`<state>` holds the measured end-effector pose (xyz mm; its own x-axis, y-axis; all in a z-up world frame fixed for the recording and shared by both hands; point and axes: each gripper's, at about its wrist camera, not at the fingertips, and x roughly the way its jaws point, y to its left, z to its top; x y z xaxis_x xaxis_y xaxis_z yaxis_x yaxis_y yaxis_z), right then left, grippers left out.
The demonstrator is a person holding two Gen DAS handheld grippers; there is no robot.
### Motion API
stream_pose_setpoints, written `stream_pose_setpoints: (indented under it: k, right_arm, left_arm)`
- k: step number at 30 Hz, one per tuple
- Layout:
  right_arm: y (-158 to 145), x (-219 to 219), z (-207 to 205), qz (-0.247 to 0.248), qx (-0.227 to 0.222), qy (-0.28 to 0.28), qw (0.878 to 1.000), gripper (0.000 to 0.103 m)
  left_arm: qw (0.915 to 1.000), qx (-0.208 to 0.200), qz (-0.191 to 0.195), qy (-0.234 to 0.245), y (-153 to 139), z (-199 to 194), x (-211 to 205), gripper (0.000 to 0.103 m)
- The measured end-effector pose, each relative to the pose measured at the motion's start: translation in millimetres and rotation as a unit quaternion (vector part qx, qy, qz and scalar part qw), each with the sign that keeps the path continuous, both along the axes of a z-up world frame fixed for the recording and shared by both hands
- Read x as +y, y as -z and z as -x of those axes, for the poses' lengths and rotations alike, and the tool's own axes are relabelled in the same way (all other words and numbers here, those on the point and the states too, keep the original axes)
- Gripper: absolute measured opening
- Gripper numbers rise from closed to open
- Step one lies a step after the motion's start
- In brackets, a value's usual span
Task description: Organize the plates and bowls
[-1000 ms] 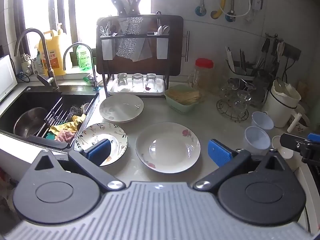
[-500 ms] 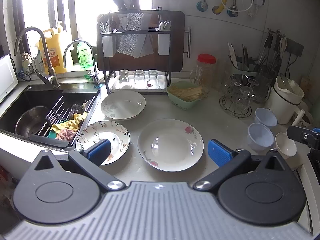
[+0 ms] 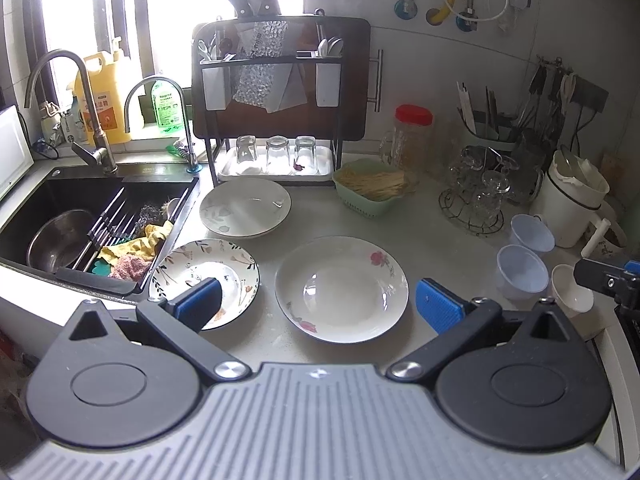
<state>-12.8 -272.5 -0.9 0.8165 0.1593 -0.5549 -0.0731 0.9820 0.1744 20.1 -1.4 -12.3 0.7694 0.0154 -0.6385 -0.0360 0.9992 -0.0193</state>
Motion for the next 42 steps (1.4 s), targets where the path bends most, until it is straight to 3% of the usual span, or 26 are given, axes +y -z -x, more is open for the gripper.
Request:
stream_pose_setpoints:
  k: [24, 42]
  right_arm:
    - [1.3, -5.5, -1.3, 0.001, 0.010, 0.009, 1.000, 0.103]
    - [1.5, -34.2, 2.6, 0.003, 0.028, -0.030, 0.999, 0.103]
  left_arm:
    - [0.9996, 0.008, 0.007, 0.027, -4.9, -18.2, -8.8, 0.103]
    - [0.9995, 0.028, -0.008, -0.012, -1.3, 0.3, -36.4, 0.103]
